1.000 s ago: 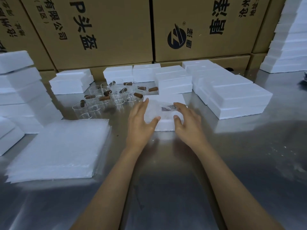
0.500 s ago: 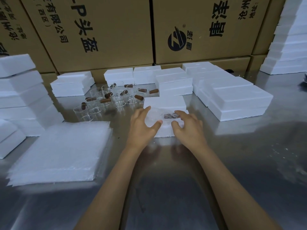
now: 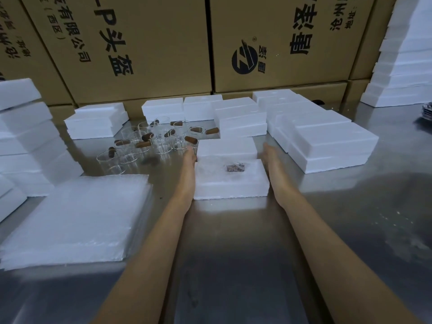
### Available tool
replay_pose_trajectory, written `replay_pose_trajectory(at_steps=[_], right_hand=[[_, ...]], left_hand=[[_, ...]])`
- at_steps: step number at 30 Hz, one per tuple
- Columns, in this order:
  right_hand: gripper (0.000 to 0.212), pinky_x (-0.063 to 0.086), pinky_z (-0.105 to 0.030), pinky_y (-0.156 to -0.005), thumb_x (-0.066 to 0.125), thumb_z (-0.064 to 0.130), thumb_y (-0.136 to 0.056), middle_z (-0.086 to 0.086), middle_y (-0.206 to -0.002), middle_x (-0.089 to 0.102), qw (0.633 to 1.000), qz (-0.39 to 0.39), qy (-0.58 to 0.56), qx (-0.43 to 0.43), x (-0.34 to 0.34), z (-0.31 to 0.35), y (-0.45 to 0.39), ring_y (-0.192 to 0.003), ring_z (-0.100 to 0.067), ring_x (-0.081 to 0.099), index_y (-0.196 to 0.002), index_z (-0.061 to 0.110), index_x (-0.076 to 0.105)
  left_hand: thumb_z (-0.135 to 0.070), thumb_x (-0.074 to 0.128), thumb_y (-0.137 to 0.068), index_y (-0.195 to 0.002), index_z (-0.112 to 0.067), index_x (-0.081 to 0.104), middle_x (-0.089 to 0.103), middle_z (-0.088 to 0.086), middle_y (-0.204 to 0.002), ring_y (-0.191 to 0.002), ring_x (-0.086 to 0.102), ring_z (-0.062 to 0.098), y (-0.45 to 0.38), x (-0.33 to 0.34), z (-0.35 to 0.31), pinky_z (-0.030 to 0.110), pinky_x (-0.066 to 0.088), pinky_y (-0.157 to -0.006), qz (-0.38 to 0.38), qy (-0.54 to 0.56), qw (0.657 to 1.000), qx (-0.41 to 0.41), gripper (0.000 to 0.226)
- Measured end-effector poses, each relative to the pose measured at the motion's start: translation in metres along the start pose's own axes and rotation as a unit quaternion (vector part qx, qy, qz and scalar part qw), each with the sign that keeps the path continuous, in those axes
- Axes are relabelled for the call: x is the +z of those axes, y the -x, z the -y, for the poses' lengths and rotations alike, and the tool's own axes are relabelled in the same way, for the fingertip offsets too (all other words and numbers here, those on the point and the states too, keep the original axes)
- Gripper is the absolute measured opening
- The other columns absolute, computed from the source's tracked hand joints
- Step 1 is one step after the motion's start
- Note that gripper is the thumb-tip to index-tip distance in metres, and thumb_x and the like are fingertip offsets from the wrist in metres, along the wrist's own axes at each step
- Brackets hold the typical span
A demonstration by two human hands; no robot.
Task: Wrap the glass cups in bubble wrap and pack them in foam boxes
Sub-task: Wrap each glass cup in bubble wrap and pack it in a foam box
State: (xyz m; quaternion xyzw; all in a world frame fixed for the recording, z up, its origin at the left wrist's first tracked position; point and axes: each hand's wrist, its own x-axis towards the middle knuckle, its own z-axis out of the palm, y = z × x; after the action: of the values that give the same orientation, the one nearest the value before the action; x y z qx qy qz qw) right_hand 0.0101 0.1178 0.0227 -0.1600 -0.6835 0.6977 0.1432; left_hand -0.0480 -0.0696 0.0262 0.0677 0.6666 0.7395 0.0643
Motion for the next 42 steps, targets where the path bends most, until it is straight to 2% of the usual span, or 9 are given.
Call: replay_pose_trajectory(at_steps=[5,9,12,17,22,25,31,37,42], right_hand=[[0.034,0.047,-0.015,-0.074,0.041,0.059,-0.096,0.030,-0.095,0.072,0.998,0.042,-0.039,-0.019,0.003,-0.001,0.005,-0.090,0.011,0.067,-0.090,0.051,0.073],[0.028,0.044,-0.015,-0.076,0.045,0.052,-0.096,0.035,-0.096,0.070,0.994,-0.005,-0.097,-0.052,0.001,-0.003,0.005,-0.088,0.021,0.061,-0.089,0.056,0.072],[0.032,0.035,-0.019,-0.080,0.047,0.062,-0.077,0.034,-0.104,0.068,0.994,-0.029,-0.088,-0.058,-0.003,0.000,0.002,-0.097,0.021,0.057,-0.093,0.051,0.072],[0.019,0.044,-0.025,-0.084,0.059,0.041,-0.085,0.020,-0.093,0.074,0.985,-0.115,-0.102,-0.075,-0.005,0.016,0.004,-0.090,0.006,0.067,-0.089,0.031,0.074],[0.012,0.049,-0.015,-0.077,0.069,0.033,-0.087,0.024,-0.076,0.064,0.971,-0.142,-0.097,-0.164,-0.005,0.020,0.009,-0.076,0.004,0.060,-0.092,0.022,0.066],[0.008,0.042,-0.007,-0.059,0.070,0.021,-0.087,0.018,-0.065,0.054,0.973,-0.132,-0.073,-0.173,0.000,0.017,0.009,-0.061,0.004,0.051,-0.091,0.023,0.063],[0.007,0.036,-0.005,-0.048,0.062,0.019,-0.088,0.003,-0.077,0.052,0.988,-0.123,-0.016,-0.092,-0.001,0.005,0.005,-0.050,0.008,0.046,-0.088,0.026,0.061],[0.011,0.041,-0.015,-0.059,0.062,0.026,-0.086,0.025,-0.069,0.058,0.991,-0.119,-0.038,-0.042,-0.001,0.002,0.004,-0.067,0.004,0.053,-0.097,0.024,0.062],[0.013,0.045,-0.025,-0.062,0.061,0.026,-0.087,0.010,-0.097,0.063,0.994,-0.091,-0.065,-0.002,-0.001,0.006,0.008,-0.079,-0.010,0.057,-0.100,0.028,0.063]], left_hand=[[-0.045,0.031,-0.107,-0.103,-0.033,0.061,0.072,-0.025,-0.092,-0.076,0.067,-0.014,0.003,0.000,-0.002,0.009,0.050,-0.058,-0.008,0.049,0.999,0.015,0.032],[-0.053,0.041,-0.101,-0.116,-0.035,0.066,0.070,-0.019,-0.119,-0.113,0.064,0.002,0.005,-0.006,-0.001,0.024,0.049,-0.090,-0.019,0.035,0.999,0.021,0.034],[-0.068,0.052,-0.075,-0.134,-0.034,0.059,0.056,-0.015,-0.142,-0.132,0.045,0.002,0.011,-0.008,-0.013,0.026,0.033,-0.106,-0.049,-0.010,0.997,0.058,0.068],[-0.037,0.051,-0.094,-0.091,-0.045,0.076,0.062,-0.006,-0.133,-0.133,0.050,0.014,0.018,-0.013,-0.034,0.043,0.032,-0.118,-0.119,0.002,0.980,0.162,0.026],[-0.034,0.061,-0.088,-0.113,-0.029,0.064,0.067,-0.016,-0.075,-0.084,0.063,0.000,0.024,-0.017,-0.040,0.022,0.050,-0.087,-0.123,0.034,0.976,0.175,0.025],[-0.022,0.069,-0.091,-0.117,-0.023,0.063,0.058,-0.001,-0.081,-0.069,0.055,-0.002,0.020,-0.016,-0.032,0.013,0.046,-0.081,-0.106,-0.008,0.983,0.148,0.026],[-0.005,0.070,-0.090,-0.124,-0.013,0.062,0.047,-0.002,-0.071,-0.085,0.056,0.012,0.017,-0.019,-0.018,0.027,0.044,-0.098,-0.065,-0.031,0.994,0.077,0.035],[-0.028,0.071,-0.080,-0.117,-0.039,0.064,0.068,-0.007,-0.114,-0.098,0.066,0.014,0.013,-0.025,-0.004,0.027,0.052,-0.076,-0.004,0.001,1.000,-0.003,0.040],[-0.038,0.067,-0.075,-0.112,-0.048,0.065,0.074,-0.020,-0.099,-0.088,0.070,0.000,0.010,-0.026,0.000,0.018,0.052,-0.069,0.015,-0.002,1.000,-0.014,0.039]])
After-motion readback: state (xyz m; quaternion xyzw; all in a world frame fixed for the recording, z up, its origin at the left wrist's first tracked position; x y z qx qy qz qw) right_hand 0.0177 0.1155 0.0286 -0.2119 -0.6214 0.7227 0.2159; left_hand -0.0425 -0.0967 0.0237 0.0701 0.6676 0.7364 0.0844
